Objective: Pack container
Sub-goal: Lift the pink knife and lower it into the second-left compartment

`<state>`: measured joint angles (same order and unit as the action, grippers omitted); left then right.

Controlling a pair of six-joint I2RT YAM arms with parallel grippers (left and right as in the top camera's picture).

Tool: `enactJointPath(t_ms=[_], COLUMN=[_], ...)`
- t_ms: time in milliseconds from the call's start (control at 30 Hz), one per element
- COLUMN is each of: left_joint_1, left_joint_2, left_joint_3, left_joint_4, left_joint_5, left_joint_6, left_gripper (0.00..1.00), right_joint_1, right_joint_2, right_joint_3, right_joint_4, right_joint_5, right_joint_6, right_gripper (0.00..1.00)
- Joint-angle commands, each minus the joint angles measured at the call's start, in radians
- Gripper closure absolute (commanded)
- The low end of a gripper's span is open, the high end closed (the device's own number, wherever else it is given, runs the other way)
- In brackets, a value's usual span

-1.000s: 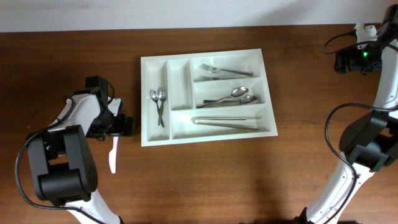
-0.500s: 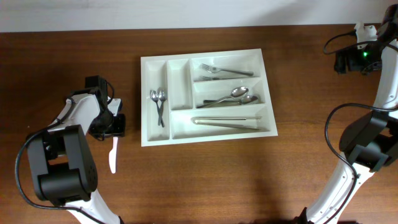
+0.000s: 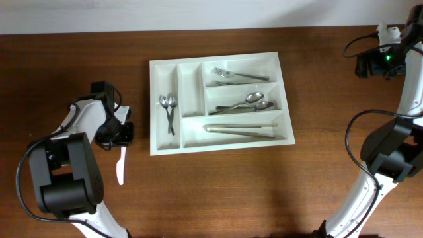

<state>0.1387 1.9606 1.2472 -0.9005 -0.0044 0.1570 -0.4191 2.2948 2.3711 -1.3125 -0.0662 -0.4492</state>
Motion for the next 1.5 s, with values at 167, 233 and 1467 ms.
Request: enactJointPath(t_ms=[167, 233, 1467], left_joint_1=[0.002, 0.002, -0.493], left_joint_2=[0.021, 0.021, 0.085], left_joint_3=[0.053, 0.089, 0.660], left_joint_4=[-0.021, -0.034, 0.209], left_joint_5=[0.140, 0.140, 0.004], left_joint_6=[-0.008, -0.014, -0.408], left_gripper=[0.98, 0.98, 0.95], right_joint_1=[0.001, 0.000, 0.000], right_joint_2=[0.007, 0.007, 0.007], right_joint_3=[-0.006, -0.006, -0.006], right_joint_4=[0.000, 0.000, 0.000], right_joint_5=[-0.009, -0.009, -0.009], right_joint_6=[-0.003, -0.003, -0.003], right_gripper=[0.01, 0.01, 0.01])
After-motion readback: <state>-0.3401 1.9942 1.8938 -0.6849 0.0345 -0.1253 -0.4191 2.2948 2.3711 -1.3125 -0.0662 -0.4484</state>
